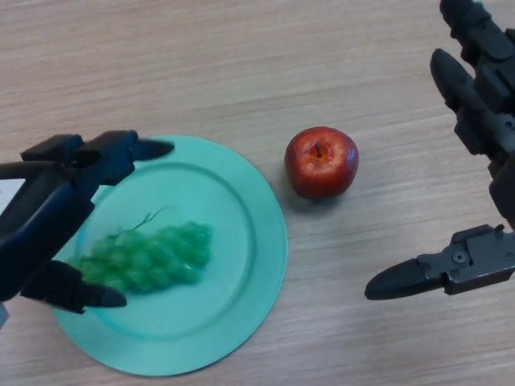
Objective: Pick up the green grapes and place it on the plate
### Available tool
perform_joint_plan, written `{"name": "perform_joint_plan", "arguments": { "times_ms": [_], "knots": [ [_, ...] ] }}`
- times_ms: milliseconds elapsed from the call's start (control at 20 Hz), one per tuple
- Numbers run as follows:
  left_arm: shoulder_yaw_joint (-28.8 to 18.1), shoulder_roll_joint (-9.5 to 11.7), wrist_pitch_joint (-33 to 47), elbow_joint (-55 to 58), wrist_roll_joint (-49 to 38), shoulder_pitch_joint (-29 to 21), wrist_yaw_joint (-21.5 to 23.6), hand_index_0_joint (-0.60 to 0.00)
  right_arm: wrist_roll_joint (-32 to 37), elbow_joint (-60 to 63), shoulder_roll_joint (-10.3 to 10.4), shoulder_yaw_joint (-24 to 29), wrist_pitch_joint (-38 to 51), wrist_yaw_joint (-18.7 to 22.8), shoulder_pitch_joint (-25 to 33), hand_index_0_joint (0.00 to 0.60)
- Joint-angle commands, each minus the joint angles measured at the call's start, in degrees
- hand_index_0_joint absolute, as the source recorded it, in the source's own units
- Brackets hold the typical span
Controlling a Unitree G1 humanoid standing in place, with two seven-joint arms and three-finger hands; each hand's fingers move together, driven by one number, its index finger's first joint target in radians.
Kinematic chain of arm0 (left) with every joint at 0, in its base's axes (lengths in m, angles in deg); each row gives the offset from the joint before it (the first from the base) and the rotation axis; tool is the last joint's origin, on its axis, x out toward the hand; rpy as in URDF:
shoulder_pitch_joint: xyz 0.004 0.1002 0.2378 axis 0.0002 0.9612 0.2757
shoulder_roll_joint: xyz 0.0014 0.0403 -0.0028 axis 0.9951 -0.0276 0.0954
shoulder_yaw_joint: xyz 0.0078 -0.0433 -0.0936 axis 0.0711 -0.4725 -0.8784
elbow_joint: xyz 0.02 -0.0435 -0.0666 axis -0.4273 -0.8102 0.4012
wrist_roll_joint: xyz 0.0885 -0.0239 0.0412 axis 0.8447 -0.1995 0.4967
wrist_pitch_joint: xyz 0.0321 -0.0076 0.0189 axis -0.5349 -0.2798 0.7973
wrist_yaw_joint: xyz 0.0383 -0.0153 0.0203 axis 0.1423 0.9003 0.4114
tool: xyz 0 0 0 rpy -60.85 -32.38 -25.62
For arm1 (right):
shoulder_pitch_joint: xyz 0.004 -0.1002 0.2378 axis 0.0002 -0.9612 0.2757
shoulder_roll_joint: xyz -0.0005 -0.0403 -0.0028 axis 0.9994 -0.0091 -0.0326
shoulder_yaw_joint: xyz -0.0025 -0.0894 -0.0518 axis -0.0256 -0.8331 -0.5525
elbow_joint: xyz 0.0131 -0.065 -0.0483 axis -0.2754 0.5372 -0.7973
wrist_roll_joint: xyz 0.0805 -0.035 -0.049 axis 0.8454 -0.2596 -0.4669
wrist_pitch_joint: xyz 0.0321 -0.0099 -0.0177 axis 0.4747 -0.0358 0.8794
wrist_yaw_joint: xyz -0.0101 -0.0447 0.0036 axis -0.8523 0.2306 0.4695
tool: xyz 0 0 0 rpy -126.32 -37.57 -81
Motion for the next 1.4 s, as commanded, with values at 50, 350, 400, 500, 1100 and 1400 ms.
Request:
{"name": "perform_joint_plan", "arguments": {
  "times_ms": [50,350,400,500,1100,1400],
  "knots": [
    [-5.9,1.0,-2.5,3.9,-7.8,-2.5,5.5,0.0,-2.7,-3.1,-0.2,1.8,6.8,0.2,1.6,0.0],
    [-13.3,-0.8,-10.5,3.3,-45.0,-1.6,17.6,0.0,-5.6,-3.1,1.5,0.0,5.7,-1.3,2.8,0.0],
    [-15.4,-1.0,-11.8,2.9,-51.5,0.0,19.5,0.0,-6.2,-3.1,2.2,-0.3,5.5,-1.7,3.2,0.0],
    [-19.1,-0.7,-14.6,2.5,-60.6,1.7,21.4,0.0,-6.8,-3.1,3.4,-1.1,5.0,-1.9,3.8,0.0],
    [-19.8,-0.9,-17.3,3.4,-64.3,4.4,18.9,0.0,-10.3,-3.1,7.0,-3.0,1.7,-5.0,6.0,0.0],
    [-19.0,-0.5,-17.1,2.6,-62.8,3.8,18.7,0.0,-13.2,-3.1,9.5,-2.4,0.4,-8.1,6.4,0.0]
  ]
}}
